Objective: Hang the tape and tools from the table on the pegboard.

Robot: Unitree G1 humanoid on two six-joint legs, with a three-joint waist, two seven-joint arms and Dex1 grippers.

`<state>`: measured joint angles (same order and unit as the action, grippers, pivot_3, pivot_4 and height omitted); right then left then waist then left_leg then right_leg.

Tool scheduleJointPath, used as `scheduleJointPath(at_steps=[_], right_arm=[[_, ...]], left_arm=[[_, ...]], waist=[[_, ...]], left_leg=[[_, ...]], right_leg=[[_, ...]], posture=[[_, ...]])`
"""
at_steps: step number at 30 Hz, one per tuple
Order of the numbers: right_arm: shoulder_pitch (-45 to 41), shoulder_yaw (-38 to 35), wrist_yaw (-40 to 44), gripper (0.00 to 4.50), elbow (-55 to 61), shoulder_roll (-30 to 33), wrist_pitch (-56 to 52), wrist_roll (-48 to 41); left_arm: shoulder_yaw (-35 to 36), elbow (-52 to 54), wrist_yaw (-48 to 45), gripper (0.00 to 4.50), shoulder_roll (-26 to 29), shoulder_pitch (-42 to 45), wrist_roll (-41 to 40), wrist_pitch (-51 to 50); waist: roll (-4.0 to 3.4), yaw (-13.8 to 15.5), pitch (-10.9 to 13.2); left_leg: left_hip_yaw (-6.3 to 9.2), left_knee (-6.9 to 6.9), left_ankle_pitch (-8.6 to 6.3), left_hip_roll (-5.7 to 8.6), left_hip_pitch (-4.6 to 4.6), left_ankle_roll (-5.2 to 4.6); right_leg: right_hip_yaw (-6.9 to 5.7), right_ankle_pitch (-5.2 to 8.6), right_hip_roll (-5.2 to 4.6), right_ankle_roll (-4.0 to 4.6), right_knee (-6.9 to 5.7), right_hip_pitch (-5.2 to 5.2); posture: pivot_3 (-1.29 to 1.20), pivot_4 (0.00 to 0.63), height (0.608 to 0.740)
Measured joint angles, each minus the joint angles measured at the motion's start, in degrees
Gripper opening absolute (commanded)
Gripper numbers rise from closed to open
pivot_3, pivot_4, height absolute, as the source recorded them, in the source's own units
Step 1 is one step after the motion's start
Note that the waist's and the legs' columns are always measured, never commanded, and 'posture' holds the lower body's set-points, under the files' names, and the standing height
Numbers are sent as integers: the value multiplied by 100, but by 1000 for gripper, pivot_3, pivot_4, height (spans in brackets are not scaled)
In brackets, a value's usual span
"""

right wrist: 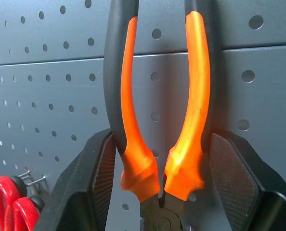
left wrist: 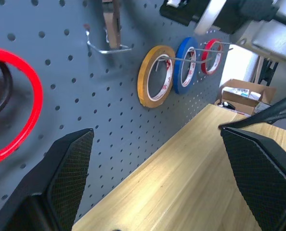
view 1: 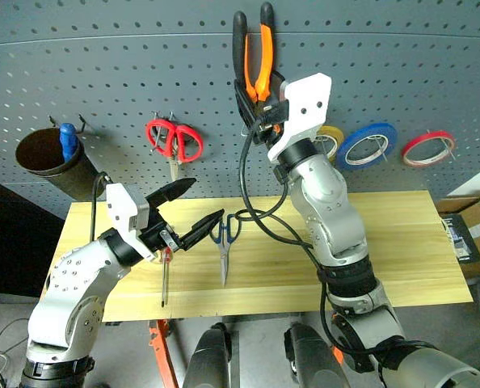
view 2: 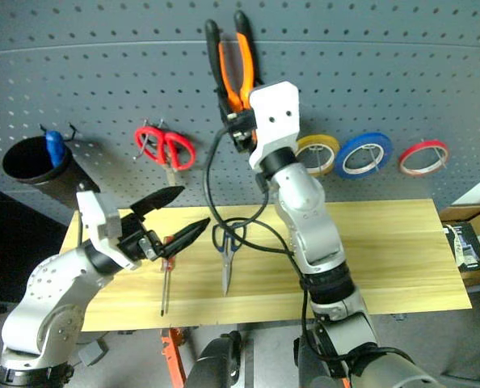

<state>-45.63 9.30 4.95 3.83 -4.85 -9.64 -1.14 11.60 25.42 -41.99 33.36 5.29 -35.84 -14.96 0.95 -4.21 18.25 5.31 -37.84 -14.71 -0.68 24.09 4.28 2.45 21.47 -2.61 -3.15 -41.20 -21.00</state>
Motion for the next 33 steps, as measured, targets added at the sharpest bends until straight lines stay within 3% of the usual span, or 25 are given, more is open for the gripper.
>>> scheduleJointPath(at_steps=[14,20,27,33], right_arm=[[542,192,8,2602,-270,123,220,417],[677,197,-15,4466,-170,71,-112,458],[1038,200,309,4466,552,315,-990,287],[1498,-36,1267,4466,2022,1202,-2726,-640]], left_arm=[[-68,-118,83,4500,-111,183,193,-2],[-116,-169,151,4500,-201,219,273,-4],[-231,-175,490,4500,-261,73,437,-281],[-538,-112,1162,4500,-349,-229,845,-971]], waist=[[3,7,-2],[7,6,-4],[8,9,-4],[8,54,-4]], left_leg=[[-14,4,13,-1,25,6],[-20,0,13,-2,25,6],[-17,2,14,-2,28,6],[-8,0,8,0,33,-4]], right_leg=[[-7,-6,4,8,-2,-23],[-4,-6,4,9,-4,-24],[-4,-6,3,9,-2,-23],[-7,-6,3,9,1,-23]], posture=[[27,281,740],[20,282,740],[20,284,740],[8,289,740]])
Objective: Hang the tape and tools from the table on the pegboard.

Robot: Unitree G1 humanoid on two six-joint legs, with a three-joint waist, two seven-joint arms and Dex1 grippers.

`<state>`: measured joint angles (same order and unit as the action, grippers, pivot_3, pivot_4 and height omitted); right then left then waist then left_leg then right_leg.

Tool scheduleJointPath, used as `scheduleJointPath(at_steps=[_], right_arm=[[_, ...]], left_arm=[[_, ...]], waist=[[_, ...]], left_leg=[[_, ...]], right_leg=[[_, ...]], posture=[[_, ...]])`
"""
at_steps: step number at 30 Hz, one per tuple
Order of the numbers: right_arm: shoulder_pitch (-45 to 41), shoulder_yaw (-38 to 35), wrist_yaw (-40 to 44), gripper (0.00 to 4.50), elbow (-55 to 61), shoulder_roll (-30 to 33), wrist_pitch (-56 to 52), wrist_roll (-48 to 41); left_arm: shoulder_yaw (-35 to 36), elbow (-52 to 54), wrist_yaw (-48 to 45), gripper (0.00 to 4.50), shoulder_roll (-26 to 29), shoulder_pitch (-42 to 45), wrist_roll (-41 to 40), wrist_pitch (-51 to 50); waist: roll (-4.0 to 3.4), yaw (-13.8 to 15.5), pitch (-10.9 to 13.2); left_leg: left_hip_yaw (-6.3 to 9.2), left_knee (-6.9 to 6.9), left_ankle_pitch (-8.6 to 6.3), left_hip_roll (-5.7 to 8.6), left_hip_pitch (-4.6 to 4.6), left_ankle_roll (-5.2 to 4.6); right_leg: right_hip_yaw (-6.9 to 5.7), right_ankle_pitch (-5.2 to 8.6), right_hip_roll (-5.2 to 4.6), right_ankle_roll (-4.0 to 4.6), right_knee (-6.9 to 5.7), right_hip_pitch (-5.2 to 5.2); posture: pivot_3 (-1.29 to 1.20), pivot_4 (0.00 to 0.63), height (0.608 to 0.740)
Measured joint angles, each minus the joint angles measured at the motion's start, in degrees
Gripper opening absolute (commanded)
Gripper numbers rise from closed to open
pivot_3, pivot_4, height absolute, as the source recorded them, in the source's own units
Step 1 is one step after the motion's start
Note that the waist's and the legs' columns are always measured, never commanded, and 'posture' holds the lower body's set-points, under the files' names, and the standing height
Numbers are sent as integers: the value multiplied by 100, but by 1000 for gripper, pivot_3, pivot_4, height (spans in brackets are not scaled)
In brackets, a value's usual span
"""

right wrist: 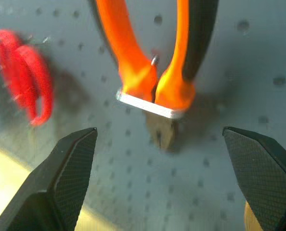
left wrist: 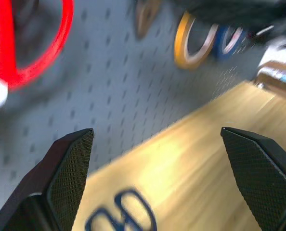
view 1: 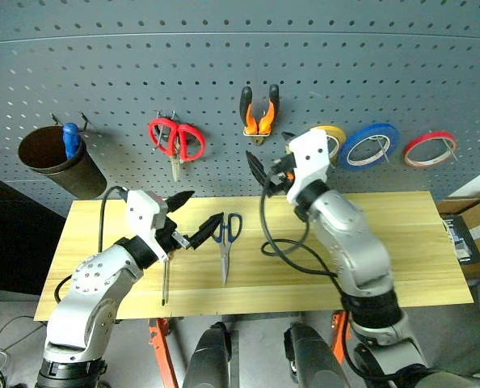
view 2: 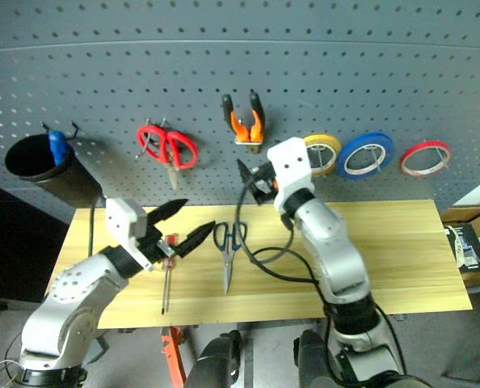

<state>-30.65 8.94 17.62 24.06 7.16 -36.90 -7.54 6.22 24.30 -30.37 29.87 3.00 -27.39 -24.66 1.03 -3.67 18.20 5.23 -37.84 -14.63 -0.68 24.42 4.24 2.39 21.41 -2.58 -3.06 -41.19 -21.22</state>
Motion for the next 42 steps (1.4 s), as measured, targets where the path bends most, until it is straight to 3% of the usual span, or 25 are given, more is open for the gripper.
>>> scheduleJointPath(at_steps=[5,8,10,15,21,28,33,42], right_arm=[[368,-546,842,4466,1018,549,-1493,-1454],[1389,-815,1358,4466,1688,1943,-2389,-2085],[1852,-906,1369,4466,1748,2274,-2675,-2148],[2269,-783,1364,4466,2194,2540,-2758,-2359],[2286,-759,1264,4466,2203,2593,-2757,-2422],[2202,-764,1171,4466,2203,2630,-2756,-2524],[2030,-765,1126,4466,2203,2817,-2689,-2510],[1672,-548,1054,4466,2203,2961,-2593,-2452]], left_arm=[[-617,96,636,4500,-6,-111,616,-797],[-1389,136,1324,4500,-279,-169,1163,-1844],[-1662,-201,1731,4500,-697,-166,1420,-2159],[-2050,-1134,2913,4500,-1486,616,2390,-2669],[-2142,-1946,3503,4500,-2394,1350,2873,-2880],[-1944,-2178,3893,4500,-2870,1574,3140,-3112],[-1248,-1952,4153,4500,-3146,1538,3197,-3551],[-897,-2072,3777,4500,-3207,1668,3064,-3705]], waist=[[0,-8,0],[-4,110,-1],[10,101,6],[20,30,10],[20,26,10],[21,13,9],[21,-35,9],[17,-43,7]], left_leg=[[25,-1,-6,4,-1,-15],[29,-2,-9,13,11,-22],[24,-16,-11,17,37,-26],[26,-21,3,21,29,-39],[22,-20,26,22,27,-45],[19,-21,29,20,27,-43],[19,-19,34,20,25,-43],[18,-19,42,23,24,-33]], right_leg=[[0,-4,13,7,-1,3],[-5,-5,4,9,28,18],[-6,-6,1,8,28,1],[-10,-28,40,16,13,3],[-6,-52,42,4,14,7],[-3,-56,42,1,19,9],[-4,-58,43,1,18,10],[-3,-63,41,-5,19,13]], posture=[[-28,300,740],[-49,306,740],[-53,306,740],[-83,314,740],[-98,318,740],[-111,321,740],[-107,323,740],[-105,325,740]])
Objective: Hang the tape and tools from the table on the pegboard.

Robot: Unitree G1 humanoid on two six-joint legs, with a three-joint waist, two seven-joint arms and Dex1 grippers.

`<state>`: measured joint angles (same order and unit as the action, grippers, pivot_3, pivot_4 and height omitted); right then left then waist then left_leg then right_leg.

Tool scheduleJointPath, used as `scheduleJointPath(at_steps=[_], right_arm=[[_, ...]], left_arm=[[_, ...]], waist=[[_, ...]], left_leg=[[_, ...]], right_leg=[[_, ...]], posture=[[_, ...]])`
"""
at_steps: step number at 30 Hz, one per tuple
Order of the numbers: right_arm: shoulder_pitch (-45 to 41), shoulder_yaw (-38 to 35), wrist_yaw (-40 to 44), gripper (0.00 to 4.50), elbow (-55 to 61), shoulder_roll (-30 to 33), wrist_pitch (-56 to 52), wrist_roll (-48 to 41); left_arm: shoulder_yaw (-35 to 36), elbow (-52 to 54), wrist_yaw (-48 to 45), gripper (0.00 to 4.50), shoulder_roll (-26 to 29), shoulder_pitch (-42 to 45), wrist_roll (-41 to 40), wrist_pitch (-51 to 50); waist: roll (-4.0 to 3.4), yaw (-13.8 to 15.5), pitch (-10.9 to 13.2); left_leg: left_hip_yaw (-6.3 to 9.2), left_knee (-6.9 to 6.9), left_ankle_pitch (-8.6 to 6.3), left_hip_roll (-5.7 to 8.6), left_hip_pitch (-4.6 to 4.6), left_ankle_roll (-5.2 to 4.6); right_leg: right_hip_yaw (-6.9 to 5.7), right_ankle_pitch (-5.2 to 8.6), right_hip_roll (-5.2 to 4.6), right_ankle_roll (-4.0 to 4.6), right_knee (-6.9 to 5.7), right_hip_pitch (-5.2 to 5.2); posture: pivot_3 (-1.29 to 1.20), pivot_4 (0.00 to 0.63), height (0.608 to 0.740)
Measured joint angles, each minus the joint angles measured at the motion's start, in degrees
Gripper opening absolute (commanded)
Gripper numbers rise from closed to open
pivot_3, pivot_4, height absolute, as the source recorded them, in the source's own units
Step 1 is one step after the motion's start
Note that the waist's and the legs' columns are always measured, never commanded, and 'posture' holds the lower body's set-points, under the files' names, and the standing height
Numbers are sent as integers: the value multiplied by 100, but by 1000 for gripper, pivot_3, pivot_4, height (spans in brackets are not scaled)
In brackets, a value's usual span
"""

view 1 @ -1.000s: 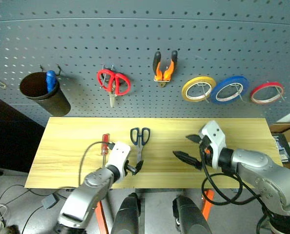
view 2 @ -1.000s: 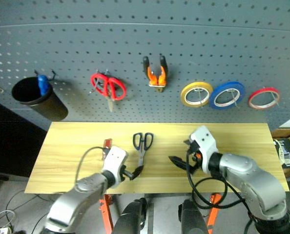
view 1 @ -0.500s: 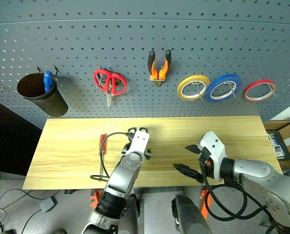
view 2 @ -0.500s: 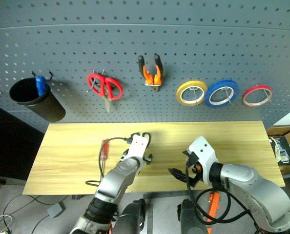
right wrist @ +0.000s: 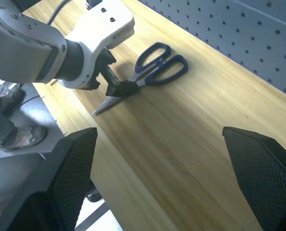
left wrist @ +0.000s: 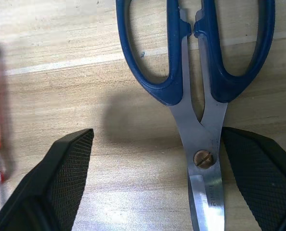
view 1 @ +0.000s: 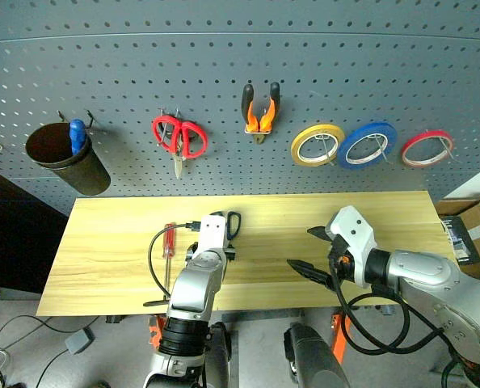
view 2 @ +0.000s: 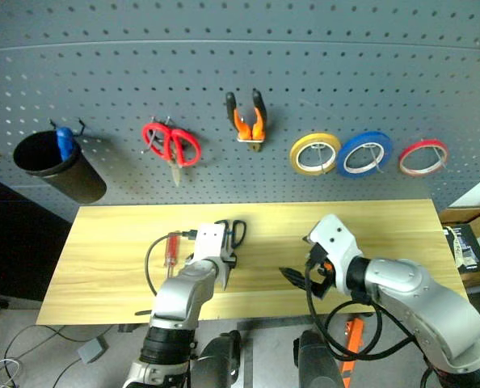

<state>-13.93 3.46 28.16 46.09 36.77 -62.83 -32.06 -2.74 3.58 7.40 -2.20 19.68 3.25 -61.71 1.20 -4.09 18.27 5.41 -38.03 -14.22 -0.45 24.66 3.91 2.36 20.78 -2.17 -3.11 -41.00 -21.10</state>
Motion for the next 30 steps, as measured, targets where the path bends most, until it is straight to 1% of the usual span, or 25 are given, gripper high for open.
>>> scheduleJointPath(at_steps=[6,12,15,16,21,22,24,25,27,30], right_arm=[[-146,76,-7,4466,0,106,75,144],[-296,133,-8,4466,0,109,93,163],[-294,132,-10,4500,0,104,85,151],[-289,130,-16,4500,0,99,75,141],[-282,68,-82,4500,0,17,-14,17],[-282,36,-96,4500,0,-11,-37,-32],[-279,-24,-122,4500,0,-68,-63,-80],[-275,-37,-128,4500,0,-75,-75,-84],[-253,-56,-168,4500,0,-84,-108,-88],[-237,-74,-212,4500,0,-132,-142,-125]], left_arm=[[262,-180,-415,4500,6,125,-267,11],[293,-360,-587,4500,159,165,-318,215],[286,-413,-676,3938,220,184,-322,249],[273,-434,-706,3681,267,181,-322,294],[167,-440,-939,2197,382,143,-325,424],[124,-441,-986,1981,406,145,-326,458],[53,-449,-1101,1382,464,158,-331,493],[36,-454,-1152,986,493,162,-332,504],[0,-464,-1292,746,612,149,-357,578],[-50,-461,-1453,721,767,96,-379,699]], waist=[[-1,63,-1],[-12,72,-6],[-12,65,-7],[-12,63,-7],[-12,82,-6],[-12,81,-6],[-12,80,-6],[-12,80,-6],[-12,79,-6],[-11,70,-6]], left_leg=[[-1,0,3,2,0,1],[1,7,15,0,-6,-4],[0,9,24,1,-9,-2],[0,10,28,1,-9,0],[-1,10,32,1,-7,2],[-2,11,32,1,-7,2],[-1,15,32,1,-7,2],[0,16,32,1,-7,2],[0,18,32,1,-7,2],[0,18,32,-2,-7,2]], right_leg=[[3,-9,-3,-9,10,2],[1,-19,-2,-3,8,3],[4,-29,-1,-7,8,3],[4,-32,-1,-9,9,3],[8,-38,-5,-15,14,3],[9,-38,-5,-16,16,3],[8,-38,-5,-16,17,3],[7,-38,-4,-16,17,1],[6,-38,-3,-16,18,1],[7,-38,-2,-15,18,0]], posture=[[-108,324,740],[-111,325,740],[-115,326,740],[-114,326,740],[-113,325,740],[-112,324,740],[-111,323,740],[-110,322,740],[-110,319,740],[-112,318,740]])
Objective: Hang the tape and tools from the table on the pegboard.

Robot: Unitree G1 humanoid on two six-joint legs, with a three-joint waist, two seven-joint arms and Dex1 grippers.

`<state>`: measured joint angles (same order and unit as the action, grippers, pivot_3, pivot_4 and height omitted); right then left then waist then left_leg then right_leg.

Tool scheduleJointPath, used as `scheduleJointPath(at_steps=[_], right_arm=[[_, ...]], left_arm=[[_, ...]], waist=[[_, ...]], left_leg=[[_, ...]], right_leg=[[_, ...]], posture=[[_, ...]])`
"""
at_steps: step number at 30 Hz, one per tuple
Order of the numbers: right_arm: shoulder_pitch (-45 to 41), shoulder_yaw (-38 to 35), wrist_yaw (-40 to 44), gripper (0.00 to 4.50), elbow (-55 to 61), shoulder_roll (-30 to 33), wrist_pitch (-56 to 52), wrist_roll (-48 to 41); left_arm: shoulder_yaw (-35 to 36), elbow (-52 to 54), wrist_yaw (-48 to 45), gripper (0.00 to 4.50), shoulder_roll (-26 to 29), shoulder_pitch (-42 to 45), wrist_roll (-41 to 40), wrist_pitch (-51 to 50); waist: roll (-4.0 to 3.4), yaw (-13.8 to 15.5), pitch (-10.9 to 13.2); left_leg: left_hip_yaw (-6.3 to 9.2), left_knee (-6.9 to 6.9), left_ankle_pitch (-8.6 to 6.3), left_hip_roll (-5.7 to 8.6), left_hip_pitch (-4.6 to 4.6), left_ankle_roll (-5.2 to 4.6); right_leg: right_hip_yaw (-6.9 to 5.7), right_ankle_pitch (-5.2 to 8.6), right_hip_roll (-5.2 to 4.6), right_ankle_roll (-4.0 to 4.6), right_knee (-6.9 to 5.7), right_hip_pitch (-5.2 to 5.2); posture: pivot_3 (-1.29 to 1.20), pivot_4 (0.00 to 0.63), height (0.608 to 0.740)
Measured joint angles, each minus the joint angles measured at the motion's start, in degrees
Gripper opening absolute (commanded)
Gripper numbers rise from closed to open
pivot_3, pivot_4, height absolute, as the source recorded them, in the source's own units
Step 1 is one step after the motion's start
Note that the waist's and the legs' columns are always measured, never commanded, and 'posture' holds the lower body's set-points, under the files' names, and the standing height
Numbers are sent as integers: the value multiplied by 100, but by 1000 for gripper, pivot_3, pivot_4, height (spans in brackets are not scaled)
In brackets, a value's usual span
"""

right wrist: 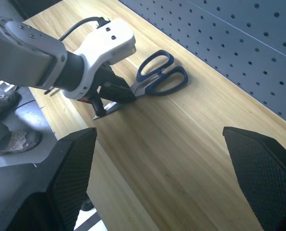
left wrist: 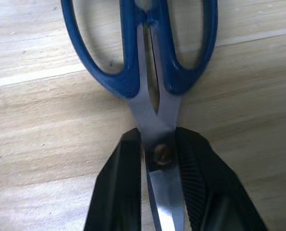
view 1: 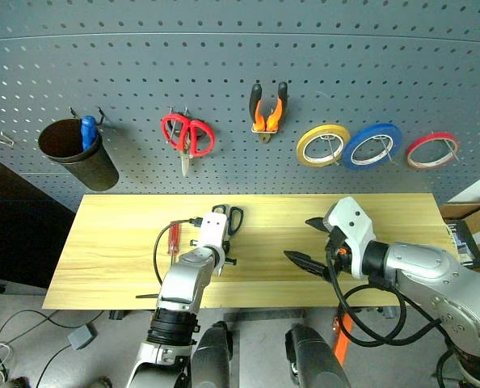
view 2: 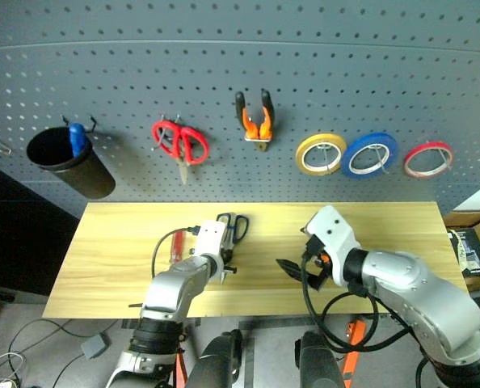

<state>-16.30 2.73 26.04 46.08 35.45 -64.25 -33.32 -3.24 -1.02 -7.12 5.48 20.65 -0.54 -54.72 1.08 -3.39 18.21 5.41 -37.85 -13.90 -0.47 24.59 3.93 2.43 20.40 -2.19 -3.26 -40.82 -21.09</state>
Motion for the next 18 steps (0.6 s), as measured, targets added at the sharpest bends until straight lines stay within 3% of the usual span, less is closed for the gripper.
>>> scheduleJointPath(at_steps=[10,18], right_arm=[[106,-205,5,4500,1,-26,131,-122],[401,-457,385,4500,69,15,1307,-78]], left_arm=[[370,429,-900,630,725,-555,-604,171],[1141,1761,-2214,630,1354,-1691,-1669,1043]], waist=[[4,-74,3],[13,-112,9]], left_leg=[[0,11,0,-12,13,0],[-1,23,0,-30,24,1]], right_leg=[[0,0,4,1,9,-18],[1,0,-8,1,43,-18]], posture=[[-112,313,740],[-93,310,740]])
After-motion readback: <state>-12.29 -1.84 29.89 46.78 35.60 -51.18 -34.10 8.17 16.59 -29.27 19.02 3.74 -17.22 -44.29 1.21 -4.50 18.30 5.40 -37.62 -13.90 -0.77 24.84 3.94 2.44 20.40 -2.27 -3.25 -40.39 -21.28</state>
